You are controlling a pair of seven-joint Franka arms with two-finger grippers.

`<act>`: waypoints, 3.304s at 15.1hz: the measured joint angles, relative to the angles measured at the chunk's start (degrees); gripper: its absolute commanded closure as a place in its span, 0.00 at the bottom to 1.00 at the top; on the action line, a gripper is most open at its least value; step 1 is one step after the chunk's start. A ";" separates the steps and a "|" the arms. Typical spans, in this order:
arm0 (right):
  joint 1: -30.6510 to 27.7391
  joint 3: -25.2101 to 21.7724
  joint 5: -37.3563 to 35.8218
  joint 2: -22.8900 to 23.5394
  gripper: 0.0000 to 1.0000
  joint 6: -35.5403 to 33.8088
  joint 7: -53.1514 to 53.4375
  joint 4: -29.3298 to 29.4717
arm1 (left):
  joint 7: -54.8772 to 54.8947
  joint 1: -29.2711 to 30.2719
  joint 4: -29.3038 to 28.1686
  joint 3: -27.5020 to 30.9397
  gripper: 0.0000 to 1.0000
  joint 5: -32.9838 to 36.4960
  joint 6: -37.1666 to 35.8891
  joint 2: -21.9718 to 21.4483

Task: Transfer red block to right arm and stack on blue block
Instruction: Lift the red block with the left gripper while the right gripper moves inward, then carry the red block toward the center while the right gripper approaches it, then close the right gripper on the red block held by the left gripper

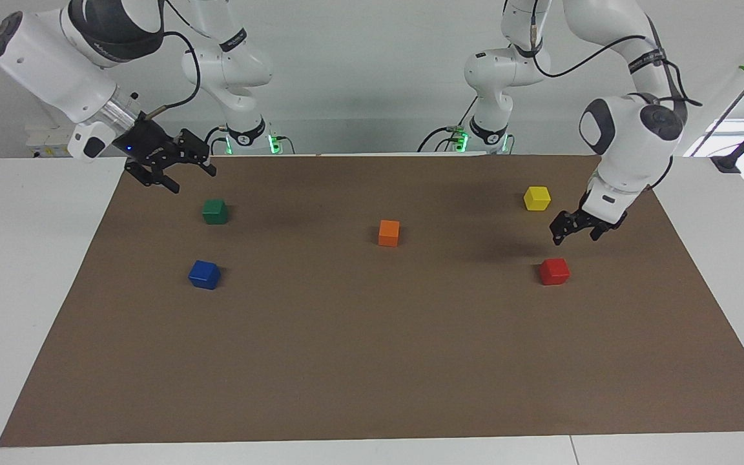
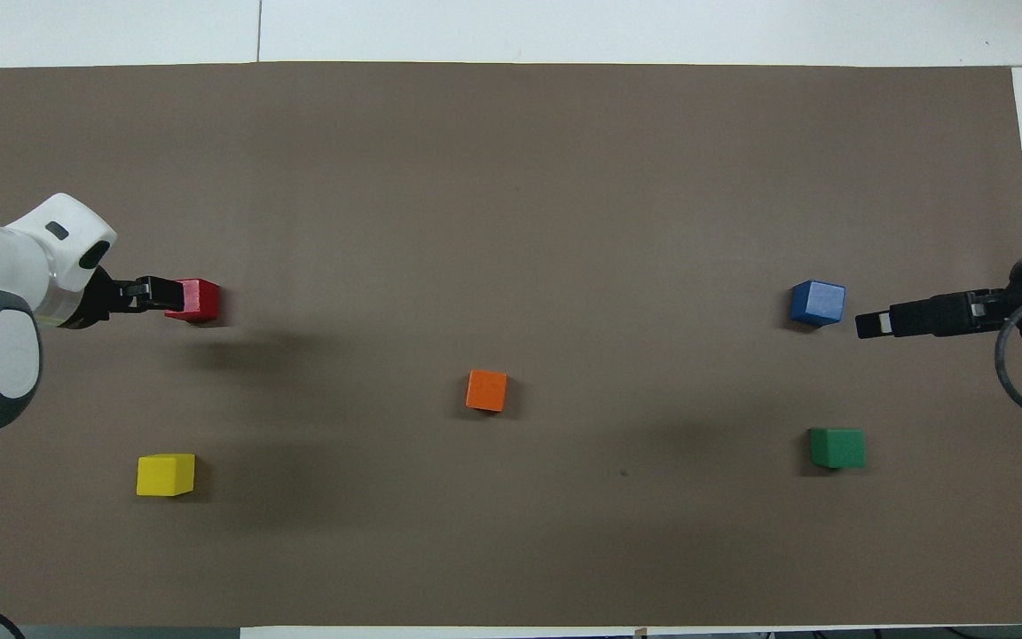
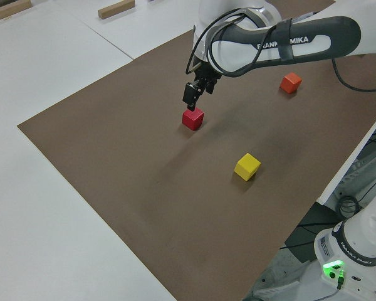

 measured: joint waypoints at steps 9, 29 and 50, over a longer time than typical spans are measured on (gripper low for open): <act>-3.03 0.12 35.56 3.21 0.00 -1.26 -15.15 -11.84 | -0.17 -0.44 -1.36 -0.39 0.61 0.00 9.14 6.89; 14.55 0.69 86.53 18.16 0.00 -34.07 -32.04 -25.51 | -67.64 -7.49 18.39 -15.00 1.00 -22.72 -21.04 -7.27; 30.52 2.26 105.07 36.12 0.00 -45.79 -44.48 -17.76 | -117.38 -13.97 11.62 -20.70 1.00 -31.12 -15.13 -11.24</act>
